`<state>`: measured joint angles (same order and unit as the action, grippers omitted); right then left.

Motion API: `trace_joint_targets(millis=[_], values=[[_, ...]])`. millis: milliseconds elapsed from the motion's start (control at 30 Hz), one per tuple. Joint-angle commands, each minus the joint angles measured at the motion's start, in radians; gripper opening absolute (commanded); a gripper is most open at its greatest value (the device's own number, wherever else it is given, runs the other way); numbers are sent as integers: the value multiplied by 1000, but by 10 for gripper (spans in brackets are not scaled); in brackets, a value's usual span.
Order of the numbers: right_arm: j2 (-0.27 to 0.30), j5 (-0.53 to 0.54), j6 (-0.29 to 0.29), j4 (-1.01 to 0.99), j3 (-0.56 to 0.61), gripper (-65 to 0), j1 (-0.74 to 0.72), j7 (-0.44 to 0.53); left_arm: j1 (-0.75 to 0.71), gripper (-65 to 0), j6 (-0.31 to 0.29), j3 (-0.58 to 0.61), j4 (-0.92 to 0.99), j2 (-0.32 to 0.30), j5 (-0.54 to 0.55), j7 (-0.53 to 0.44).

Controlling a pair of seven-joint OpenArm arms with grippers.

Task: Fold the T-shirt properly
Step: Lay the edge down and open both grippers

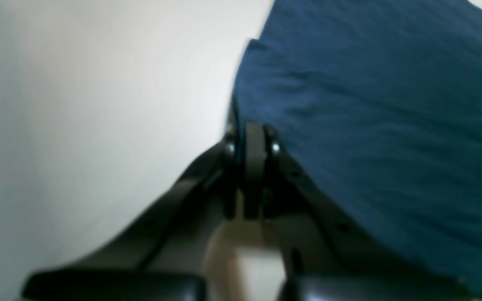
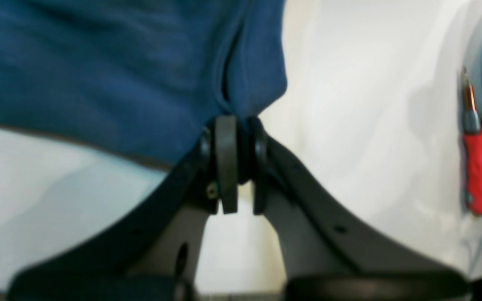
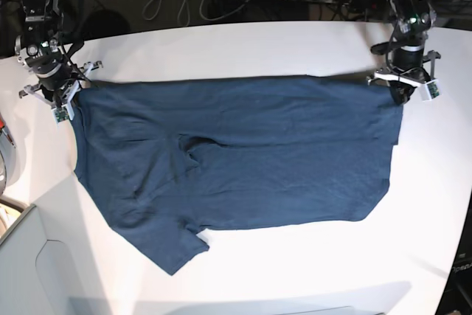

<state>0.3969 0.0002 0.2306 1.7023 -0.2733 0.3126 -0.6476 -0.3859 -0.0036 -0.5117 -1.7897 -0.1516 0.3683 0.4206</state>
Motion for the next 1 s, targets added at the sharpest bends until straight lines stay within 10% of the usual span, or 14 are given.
trace_joint_targets(millis=[0,800,967], values=[[18,-4,-1,22,-10,-649,1,19,-20,-650,3,-5,-26,-10,2,-24],[14,-4,-1,103,-80,-642,165,-21,-239,-650,3,-40,-65,34,1,-24],[12,-4,-1,135,-80,-529,165,-62,-242,-648,3,-37,-71,34,1,-22]])
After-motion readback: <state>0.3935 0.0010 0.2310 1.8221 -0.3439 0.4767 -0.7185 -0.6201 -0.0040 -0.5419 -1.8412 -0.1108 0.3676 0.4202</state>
